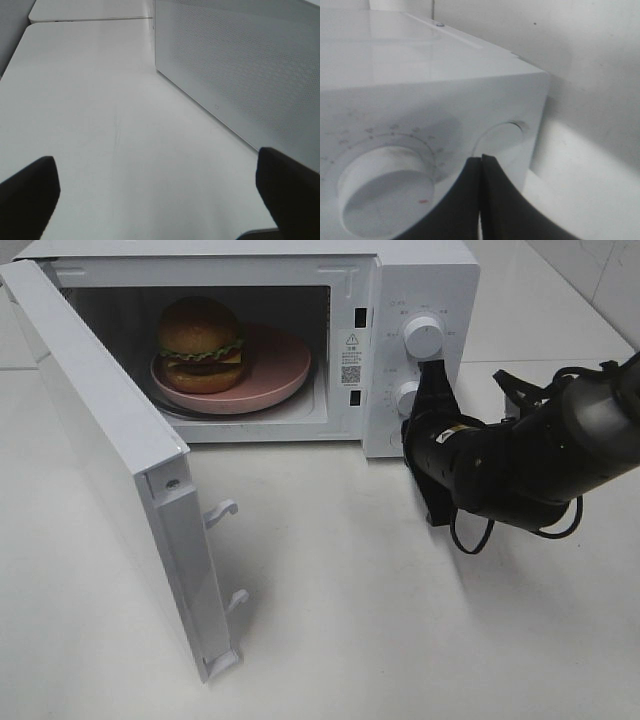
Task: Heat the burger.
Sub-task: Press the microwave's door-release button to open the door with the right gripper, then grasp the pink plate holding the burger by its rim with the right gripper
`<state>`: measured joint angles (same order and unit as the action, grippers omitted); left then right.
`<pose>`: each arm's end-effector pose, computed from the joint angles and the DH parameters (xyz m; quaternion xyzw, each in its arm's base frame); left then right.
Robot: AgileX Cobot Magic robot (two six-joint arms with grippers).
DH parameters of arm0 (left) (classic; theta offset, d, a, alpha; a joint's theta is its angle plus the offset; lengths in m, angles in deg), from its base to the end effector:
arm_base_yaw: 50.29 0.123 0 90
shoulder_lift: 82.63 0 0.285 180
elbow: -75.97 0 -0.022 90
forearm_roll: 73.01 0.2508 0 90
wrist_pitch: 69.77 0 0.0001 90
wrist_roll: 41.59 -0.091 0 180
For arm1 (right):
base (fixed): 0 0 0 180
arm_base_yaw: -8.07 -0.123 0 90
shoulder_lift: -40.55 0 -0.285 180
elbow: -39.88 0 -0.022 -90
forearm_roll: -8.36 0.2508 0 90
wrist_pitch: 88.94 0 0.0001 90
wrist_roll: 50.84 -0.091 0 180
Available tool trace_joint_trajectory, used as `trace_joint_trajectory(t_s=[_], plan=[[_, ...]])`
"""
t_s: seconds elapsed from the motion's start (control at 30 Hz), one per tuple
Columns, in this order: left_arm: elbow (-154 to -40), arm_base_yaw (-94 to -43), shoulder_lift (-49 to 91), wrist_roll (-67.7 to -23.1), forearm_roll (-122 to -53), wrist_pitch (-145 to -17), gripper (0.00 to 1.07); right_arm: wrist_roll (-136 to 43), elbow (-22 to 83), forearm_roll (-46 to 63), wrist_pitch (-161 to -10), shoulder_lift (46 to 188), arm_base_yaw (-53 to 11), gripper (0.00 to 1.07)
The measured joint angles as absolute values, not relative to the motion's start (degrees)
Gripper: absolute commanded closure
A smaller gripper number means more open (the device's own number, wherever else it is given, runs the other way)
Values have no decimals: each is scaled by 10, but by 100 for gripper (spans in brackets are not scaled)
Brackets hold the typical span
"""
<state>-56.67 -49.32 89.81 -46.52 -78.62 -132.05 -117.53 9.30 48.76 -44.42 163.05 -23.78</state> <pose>-0.0091 -0.0080 0.2813 0.0326 0.8519 -0.0220 0.5222 0.3267 0.1543 0.1138 0.5537 0.6248 0.3807 0.3975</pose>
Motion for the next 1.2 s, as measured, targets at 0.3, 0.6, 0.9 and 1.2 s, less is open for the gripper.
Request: trace_joint_trajectory(t_s=[0.3,0.6,0.9,1.2], plan=[[-567,-493,898,-465,-786,-1320,7,-1073,29,473,-530,1550,-238,107],[-567,-493,898,-465,-786,-1320,7,-841,6,469,-686,1452,-236,105],[-567,-493,898,-465,-786,-1320,7,-655,6,452,-820,1393,-236,104],[-567,-493,898,-465,-786,-1320,7,-582,6,325,-966,1338,-236,103]])
